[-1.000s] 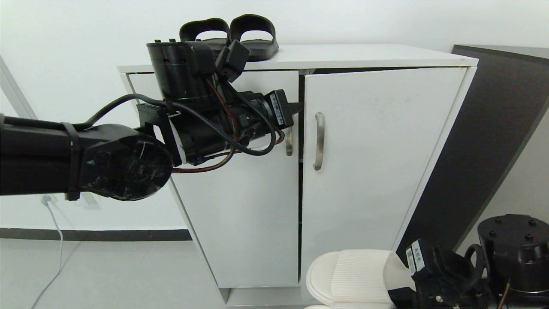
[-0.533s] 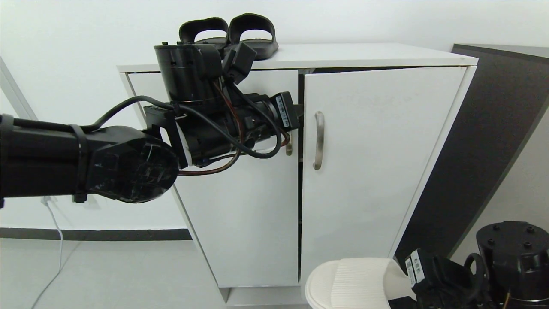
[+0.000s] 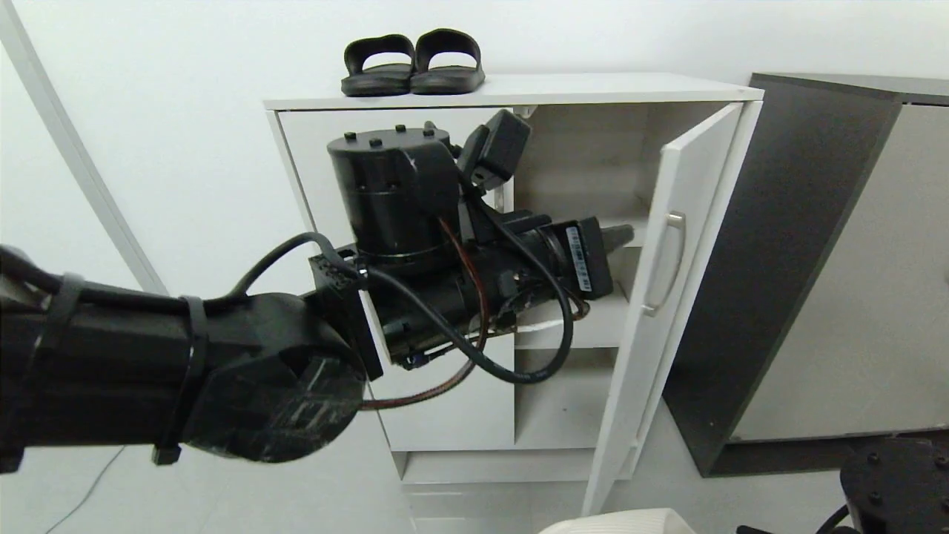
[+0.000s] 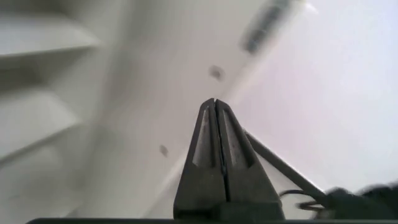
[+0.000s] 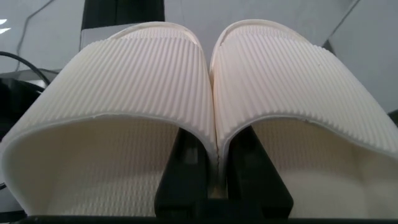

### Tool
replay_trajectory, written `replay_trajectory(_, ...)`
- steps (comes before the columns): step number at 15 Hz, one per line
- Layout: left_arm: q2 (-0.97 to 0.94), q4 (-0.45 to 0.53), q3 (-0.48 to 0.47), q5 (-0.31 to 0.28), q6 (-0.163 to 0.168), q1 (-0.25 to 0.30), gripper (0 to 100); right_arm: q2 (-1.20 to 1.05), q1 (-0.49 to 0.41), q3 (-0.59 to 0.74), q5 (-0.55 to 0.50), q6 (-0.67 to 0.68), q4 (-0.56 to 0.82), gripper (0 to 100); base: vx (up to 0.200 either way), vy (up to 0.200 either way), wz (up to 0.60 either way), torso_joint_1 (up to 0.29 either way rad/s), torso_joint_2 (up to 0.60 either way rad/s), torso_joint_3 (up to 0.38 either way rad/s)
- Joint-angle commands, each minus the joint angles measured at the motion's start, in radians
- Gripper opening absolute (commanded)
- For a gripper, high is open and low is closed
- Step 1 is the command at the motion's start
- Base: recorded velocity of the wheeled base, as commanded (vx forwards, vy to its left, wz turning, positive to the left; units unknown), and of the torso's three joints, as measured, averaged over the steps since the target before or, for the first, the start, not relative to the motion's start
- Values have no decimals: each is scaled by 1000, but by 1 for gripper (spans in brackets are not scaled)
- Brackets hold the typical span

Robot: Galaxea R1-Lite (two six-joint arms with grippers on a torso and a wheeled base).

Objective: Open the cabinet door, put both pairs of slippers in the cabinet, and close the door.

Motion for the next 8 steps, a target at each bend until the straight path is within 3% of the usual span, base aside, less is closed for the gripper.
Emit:
replay_trajectory(1, 9, -35, 31, 0, -1, -42, 0, -8, 13, 6, 0, -1, -1, 0, 0, 0, 0, 0, 0, 0)
replay_trajectory(3, 9, -43, 31, 2, -1, -25, 0, -8, 13, 8, 1, -1, -2, 0, 0, 0, 0, 0, 0, 0)
replay_trajectory(8, -100, -35, 88, 9, -9, 85, 0, 7, 7, 5, 3, 1, -5, 0, 0, 0, 0, 0, 0, 0)
